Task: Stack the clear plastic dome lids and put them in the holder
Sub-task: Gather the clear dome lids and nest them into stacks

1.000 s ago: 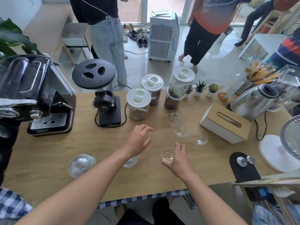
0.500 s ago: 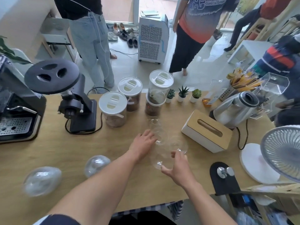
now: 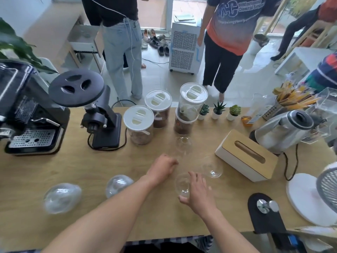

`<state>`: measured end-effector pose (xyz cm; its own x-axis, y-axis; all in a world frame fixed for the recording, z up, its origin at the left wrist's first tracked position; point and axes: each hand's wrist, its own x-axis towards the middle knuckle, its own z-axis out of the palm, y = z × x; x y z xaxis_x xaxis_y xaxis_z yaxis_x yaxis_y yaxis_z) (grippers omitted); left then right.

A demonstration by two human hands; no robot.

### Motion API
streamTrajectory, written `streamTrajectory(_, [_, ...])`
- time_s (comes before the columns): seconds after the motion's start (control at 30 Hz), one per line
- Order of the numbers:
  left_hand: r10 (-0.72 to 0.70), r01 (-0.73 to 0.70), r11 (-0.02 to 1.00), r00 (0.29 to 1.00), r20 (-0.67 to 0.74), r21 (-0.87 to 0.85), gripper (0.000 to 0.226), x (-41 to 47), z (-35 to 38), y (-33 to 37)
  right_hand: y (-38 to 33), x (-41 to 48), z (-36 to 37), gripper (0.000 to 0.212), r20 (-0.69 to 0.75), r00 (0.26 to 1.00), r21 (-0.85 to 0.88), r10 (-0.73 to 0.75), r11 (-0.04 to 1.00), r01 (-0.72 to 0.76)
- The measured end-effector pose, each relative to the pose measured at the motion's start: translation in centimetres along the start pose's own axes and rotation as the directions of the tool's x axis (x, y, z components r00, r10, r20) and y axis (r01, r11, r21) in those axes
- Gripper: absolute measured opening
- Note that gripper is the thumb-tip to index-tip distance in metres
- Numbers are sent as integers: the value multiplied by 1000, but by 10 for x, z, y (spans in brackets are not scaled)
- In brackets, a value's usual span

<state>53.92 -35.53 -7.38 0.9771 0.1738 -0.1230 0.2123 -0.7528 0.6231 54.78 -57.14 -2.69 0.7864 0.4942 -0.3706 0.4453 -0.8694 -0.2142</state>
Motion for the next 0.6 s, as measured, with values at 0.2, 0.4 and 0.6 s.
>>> streamTrajectory(0.2, [-250,168,757,967,-43,-631,18,-36,-67,18,-9,-5,-6,114,-4,1000,231,22,973,-21])
streamTrajectory(0.4, [-446,162,311,895,7,-937,27,-113,-134,-13,-37,-11,-12,114,-1,1000,347,-6,938,6])
streamTrajectory(0.6, [-567,189,55,814,125,-980,32,-199,-150,-65,-87,-24,-13,117,-4,996,398,-85,914,80])
